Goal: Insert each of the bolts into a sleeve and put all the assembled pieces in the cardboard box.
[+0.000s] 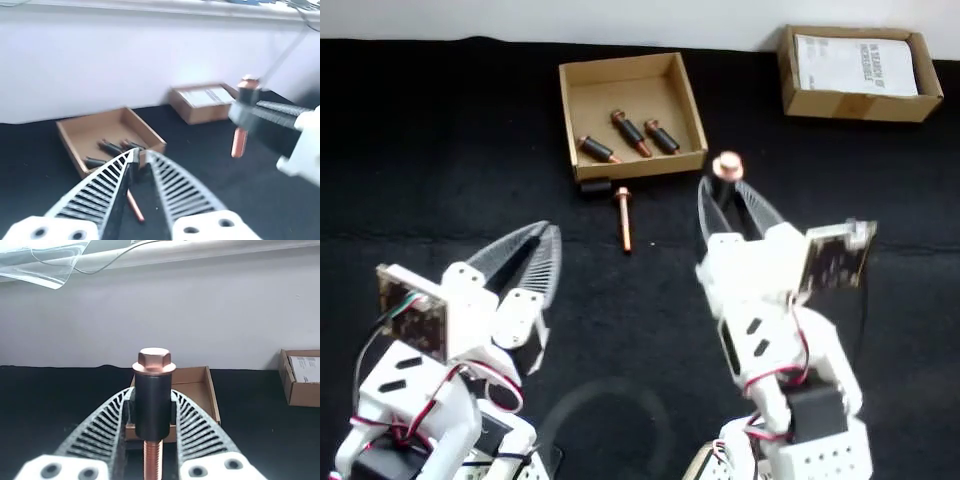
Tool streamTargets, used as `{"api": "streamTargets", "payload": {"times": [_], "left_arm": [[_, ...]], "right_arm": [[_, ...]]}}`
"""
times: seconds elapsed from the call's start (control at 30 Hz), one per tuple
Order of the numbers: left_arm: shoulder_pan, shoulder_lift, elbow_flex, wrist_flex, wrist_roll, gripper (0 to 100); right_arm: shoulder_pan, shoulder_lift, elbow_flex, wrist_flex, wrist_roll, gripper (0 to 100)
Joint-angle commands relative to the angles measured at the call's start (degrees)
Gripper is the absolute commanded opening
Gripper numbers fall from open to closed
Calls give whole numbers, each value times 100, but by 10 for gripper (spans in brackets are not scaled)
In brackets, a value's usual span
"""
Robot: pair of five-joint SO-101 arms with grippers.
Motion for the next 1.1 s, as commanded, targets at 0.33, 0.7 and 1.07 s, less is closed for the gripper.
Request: {"api": "streamTargets", "payload": {"times": [0.33,0.7,1.07], "left_arm": [[-1938,-1095,1947,-237,0,10],[-3064,-1095,4119,-2567,0,10],[-3134,-1051,4611,-2716,9,10]], "right_arm": [[48,4866,-4866,-4,-9,7],[40,8479,-8796,1288,-9,8],[-22,11116,-11864,2809,1996,8]]}}
